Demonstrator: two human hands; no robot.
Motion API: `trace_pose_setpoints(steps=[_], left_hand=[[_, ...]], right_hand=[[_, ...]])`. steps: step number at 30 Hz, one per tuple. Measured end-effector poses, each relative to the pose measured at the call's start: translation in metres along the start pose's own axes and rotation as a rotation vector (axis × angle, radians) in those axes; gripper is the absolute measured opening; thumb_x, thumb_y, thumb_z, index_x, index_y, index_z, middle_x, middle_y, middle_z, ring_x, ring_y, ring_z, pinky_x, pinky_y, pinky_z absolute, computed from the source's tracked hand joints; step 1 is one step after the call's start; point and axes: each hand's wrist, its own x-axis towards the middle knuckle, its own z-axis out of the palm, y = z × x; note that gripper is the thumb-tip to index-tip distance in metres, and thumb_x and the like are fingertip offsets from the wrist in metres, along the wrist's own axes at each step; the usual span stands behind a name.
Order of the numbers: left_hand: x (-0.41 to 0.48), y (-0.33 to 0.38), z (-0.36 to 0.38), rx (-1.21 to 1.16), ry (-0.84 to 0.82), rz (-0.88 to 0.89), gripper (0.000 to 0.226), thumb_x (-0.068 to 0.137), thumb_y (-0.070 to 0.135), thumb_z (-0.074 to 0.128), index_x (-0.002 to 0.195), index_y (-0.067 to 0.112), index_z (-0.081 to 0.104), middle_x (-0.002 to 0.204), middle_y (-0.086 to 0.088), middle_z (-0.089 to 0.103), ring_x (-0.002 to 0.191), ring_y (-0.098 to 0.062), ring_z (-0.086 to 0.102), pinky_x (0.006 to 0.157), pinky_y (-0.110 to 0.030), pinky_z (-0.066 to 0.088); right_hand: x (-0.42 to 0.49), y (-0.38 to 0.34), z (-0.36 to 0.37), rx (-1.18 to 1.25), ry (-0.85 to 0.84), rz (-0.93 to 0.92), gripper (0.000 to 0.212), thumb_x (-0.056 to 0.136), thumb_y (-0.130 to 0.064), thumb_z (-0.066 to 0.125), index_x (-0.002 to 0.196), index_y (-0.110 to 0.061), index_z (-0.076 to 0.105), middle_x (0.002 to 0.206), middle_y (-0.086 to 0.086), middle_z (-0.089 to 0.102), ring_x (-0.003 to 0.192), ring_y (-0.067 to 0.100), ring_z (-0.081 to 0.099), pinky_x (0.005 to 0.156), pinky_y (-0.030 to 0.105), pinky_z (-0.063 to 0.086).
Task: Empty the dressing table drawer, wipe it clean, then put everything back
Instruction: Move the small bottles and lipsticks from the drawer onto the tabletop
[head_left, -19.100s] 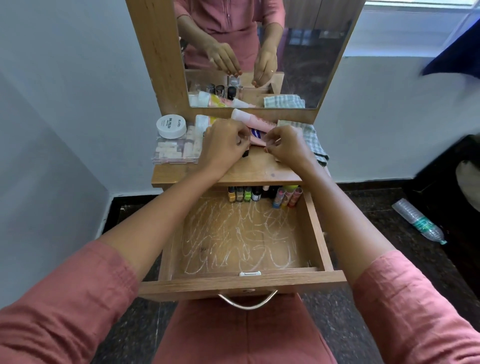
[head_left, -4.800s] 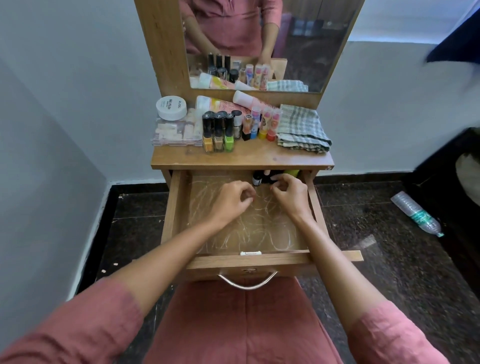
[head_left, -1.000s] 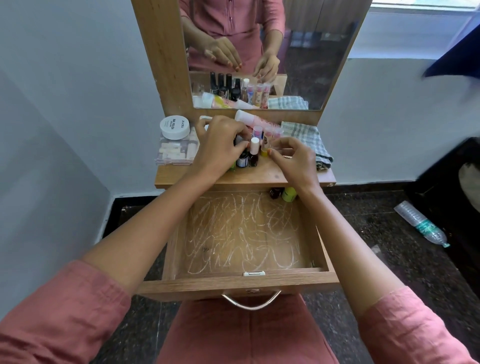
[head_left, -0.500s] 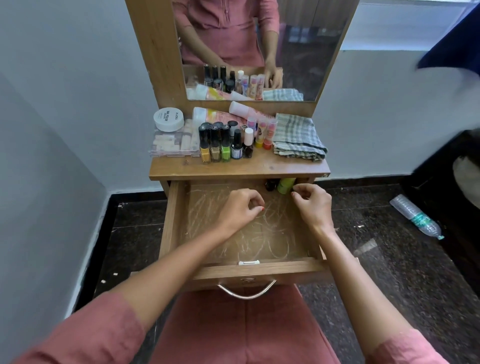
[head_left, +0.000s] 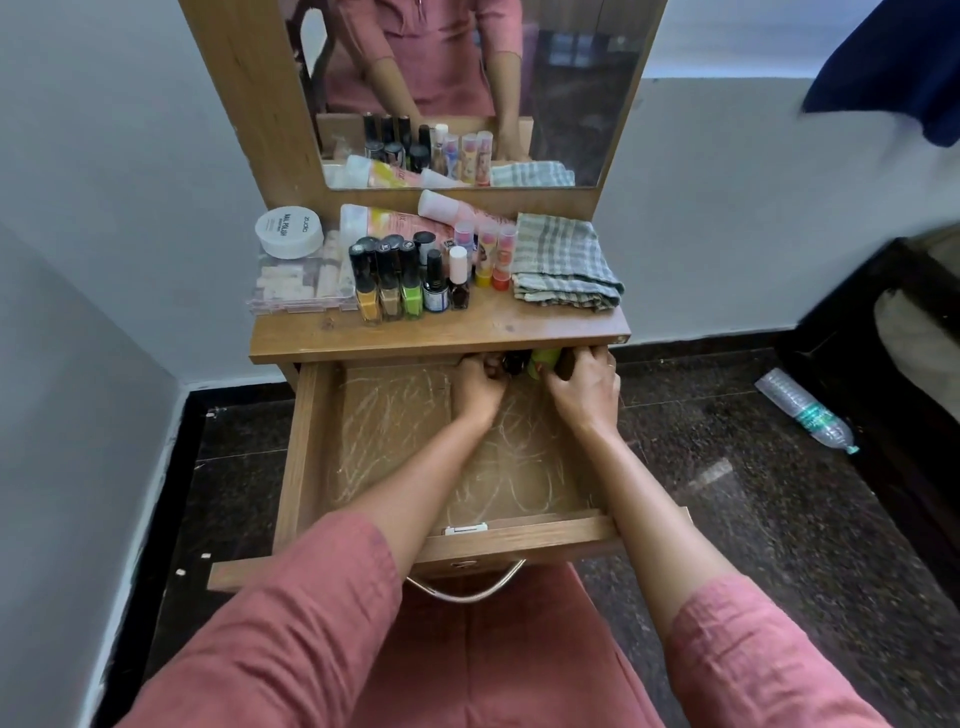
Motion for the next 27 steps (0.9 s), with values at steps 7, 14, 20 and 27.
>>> trace_pose_setpoints(steps=[7, 14, 20, 27], left_hand=[[0.005, 0.004, 0.015, -0.136, 0.065, -0.065, 0.018, 0.077, 0.002, 0.063, 0.093, -0.005, 0.064, 0.100, -0.024, 0.067, 0.096, -0.033, 0.062, 0.079, -0.032, 0.047], [0.007, 0.007, 0.025, -0.239, 0.077, -0.109, 0.021, 0.080, 0.004, 0.063, 0.099, -0.004, 0.061, 0.102, -0.022, 0.066, 0.096, -0.031, 0.061, 0.073, -0.025, 0.041], [0.006, 0.005, 0.024, -0.228, 0.081, -0.104, 0.018, 0.080, 0.005, 0.062, 0.096, -0.005, 0.062, 0.100, -0.021, 0.067, 0.094, -0.031, 0.061, 0.070, -0.024, 0.039], [0.006, 0.008, 0.021, -0.240, 0.063, -0.111, 0.020, 0.080, 0.005, 0.062, 0.098, -0.005, 0.063, 0.102, -0.021, 0.067, 0.097, -0.031, 0.061, 0.071, -0.024, 0.040]], right_hand=[[0.008, -0.008, 0.003, 0.004, 0.025, 0.102, 0.057, 0.084, -0.041, 0.060, 0.116, 0.005, 0.054, 0.130, 0.019, 0.043, 0.121, 0.036, 0.040, 0.099, 0.044, 0.037], [0.007, -0.012, 0.007, 0.029, 0.109, 0.164, 0.052, 0.084, -0.039, 0.058, 0.114, 0.005, 0.058, 0.128, 0.016, 0.047, 0.118, 0.034, 0.044, 0.096, 0.040, 0.039], [0.008, -0.011, 0.009, 0.054, 0.103, 0.186, 0.053, 0.083, -0.041, 0.058, 0.112, 0.003, 0.060, 0.126, 0.015, 0.049, 0.117, 0.033, 0.044, 0.097, 0.040, 0.039], [0.007, -0.013, 0.008, 0.063, 0.093, 0.198, 0.052, 0.083, -0.040, 0.059, 0.112, 0.003, 0.060, 0.128, 0.014, 0.048, 0.119, 0.033, 0.044, 0.097, 0.041, 0.039]])
